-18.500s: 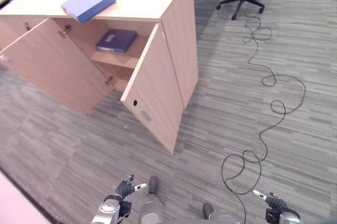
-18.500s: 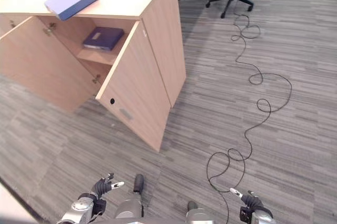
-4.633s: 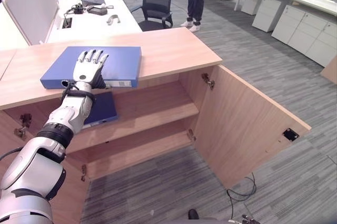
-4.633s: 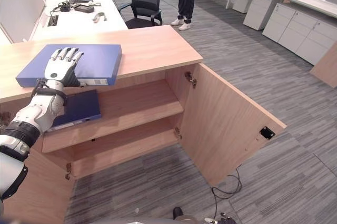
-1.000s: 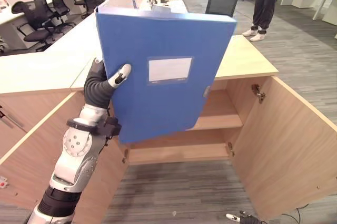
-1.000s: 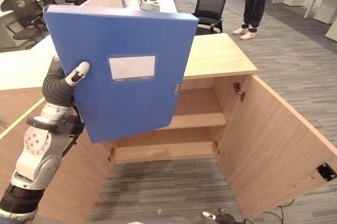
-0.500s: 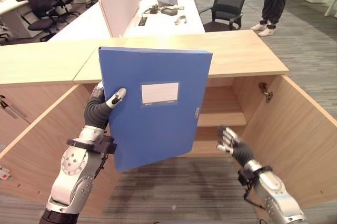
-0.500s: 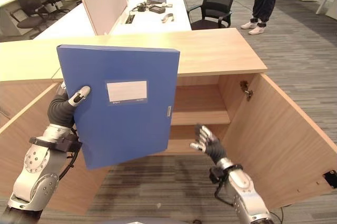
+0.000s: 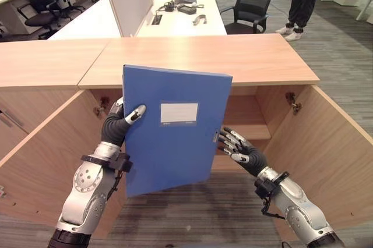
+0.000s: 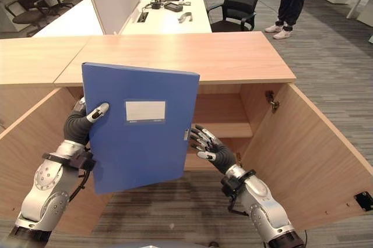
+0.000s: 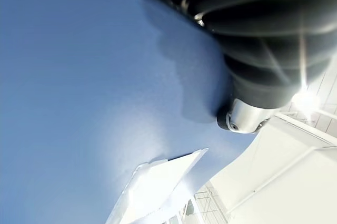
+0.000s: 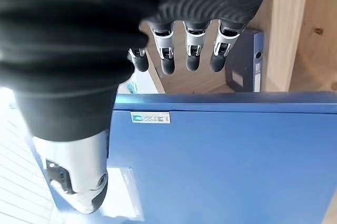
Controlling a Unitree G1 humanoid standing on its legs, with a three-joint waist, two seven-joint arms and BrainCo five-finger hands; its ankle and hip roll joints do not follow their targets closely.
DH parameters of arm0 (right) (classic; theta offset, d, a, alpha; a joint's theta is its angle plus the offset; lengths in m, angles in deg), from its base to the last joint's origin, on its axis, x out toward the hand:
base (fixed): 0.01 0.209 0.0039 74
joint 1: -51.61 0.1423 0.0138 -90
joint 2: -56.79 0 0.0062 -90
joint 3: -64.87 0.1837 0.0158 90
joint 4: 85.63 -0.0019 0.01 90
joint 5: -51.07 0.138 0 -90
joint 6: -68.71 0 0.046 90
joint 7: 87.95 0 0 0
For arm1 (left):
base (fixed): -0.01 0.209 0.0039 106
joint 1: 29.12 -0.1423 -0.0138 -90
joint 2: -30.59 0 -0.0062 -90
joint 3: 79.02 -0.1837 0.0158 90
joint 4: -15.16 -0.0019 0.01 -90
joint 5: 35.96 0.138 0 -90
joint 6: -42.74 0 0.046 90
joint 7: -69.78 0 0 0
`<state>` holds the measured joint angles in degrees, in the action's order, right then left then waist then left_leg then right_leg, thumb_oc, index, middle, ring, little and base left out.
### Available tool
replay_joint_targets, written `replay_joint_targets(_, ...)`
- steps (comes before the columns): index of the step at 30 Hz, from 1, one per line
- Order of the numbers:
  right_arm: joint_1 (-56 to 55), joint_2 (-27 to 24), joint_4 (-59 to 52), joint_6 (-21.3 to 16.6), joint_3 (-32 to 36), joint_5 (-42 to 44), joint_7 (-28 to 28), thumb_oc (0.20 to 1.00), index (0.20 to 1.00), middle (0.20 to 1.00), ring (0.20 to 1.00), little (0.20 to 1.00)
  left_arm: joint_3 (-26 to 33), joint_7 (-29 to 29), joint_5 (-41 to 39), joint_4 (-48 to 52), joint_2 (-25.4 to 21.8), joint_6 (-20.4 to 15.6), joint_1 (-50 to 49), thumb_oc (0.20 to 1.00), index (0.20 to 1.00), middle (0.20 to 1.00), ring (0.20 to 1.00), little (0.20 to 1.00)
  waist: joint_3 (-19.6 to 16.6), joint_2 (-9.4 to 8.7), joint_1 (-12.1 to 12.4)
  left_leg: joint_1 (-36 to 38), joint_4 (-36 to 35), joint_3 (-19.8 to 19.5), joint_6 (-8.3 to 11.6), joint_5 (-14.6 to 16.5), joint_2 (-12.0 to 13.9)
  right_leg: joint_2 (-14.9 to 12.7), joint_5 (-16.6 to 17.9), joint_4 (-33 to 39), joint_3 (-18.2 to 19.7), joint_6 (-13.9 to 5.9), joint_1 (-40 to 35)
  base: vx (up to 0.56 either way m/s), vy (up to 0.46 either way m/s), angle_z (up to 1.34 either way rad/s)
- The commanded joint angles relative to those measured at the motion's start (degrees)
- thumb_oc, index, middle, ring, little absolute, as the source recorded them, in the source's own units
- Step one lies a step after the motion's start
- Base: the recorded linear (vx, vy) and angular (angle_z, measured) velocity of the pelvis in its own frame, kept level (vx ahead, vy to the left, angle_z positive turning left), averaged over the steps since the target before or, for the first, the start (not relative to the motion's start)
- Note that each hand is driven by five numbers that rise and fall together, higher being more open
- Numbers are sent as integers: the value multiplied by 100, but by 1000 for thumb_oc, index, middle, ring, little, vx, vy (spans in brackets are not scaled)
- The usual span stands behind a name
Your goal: Put the empty folder in the office cabinet
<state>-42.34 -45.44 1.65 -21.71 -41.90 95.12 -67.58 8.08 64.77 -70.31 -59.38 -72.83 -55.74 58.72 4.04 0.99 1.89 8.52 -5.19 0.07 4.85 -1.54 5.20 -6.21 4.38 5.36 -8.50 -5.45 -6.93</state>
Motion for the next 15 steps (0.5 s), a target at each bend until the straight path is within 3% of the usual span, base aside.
replay_joint_targets(1,497,7,-469,-103,-165,477,258,1000,1000,1000,1000,1000,-60,-7,173,-230,-79,-312,815,200,200,200,200,200,-122,-152,-95,-37,19,-74,-14,305,-97,-92,-587,-250,91,-267,-99,0,0,0)
replay_joint_targets(15,947,396,-423,-134,-477,418,98,1000,1000,1000,1000,1000,-648,-273,98,-336,144,-143,920,200,200,200,200,200,-92,-163,-100,-42,19,-23,-35,302,-100,-106,-553,-238,152,-271,-76,0,0,0)
